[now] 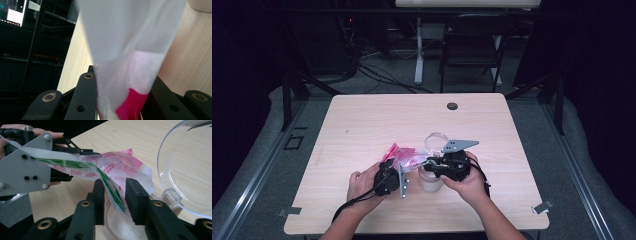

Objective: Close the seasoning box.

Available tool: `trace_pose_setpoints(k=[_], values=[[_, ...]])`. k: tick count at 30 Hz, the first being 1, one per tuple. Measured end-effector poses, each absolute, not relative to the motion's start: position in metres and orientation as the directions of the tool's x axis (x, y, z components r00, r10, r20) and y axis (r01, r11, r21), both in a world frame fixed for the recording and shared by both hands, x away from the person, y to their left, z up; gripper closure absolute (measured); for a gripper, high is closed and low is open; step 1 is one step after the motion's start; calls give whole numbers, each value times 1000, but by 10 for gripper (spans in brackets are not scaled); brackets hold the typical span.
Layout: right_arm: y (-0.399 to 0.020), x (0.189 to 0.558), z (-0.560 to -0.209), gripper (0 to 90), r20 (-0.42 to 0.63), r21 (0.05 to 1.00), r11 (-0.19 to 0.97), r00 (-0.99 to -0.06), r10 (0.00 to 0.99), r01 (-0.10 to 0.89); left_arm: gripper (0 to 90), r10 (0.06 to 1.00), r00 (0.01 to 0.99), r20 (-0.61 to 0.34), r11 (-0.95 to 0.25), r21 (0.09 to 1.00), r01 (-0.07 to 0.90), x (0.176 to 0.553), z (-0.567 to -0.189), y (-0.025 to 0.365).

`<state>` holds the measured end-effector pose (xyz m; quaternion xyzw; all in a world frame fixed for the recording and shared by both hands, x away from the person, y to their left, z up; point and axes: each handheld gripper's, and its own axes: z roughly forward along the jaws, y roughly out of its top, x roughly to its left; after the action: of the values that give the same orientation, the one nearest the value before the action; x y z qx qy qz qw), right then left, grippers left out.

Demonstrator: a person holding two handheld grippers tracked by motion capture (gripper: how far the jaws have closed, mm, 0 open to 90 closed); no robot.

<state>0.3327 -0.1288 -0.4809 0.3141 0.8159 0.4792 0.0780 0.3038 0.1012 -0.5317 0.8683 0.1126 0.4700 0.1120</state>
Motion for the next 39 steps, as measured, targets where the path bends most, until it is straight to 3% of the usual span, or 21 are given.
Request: trace_pose_setpoints(k=[12, 22, 39], values=[[-130, 334, -480, 505, 162, 845, 321, -776, 609, 428, 767, 354, 566, 745, -927, 360, 107, 307, -535, 105], [-132, 333, -477, 471, 158, 860, 300, -775, 612, 413, 776, 496, 600, 628, -845, 507, 167, 312, -543, 112], [-139, 332, -475, 468, 172, 876, 261, -769, 616, 406, 792, 603, 665, 440, -740, 620, 261, 323, -551, 124]])
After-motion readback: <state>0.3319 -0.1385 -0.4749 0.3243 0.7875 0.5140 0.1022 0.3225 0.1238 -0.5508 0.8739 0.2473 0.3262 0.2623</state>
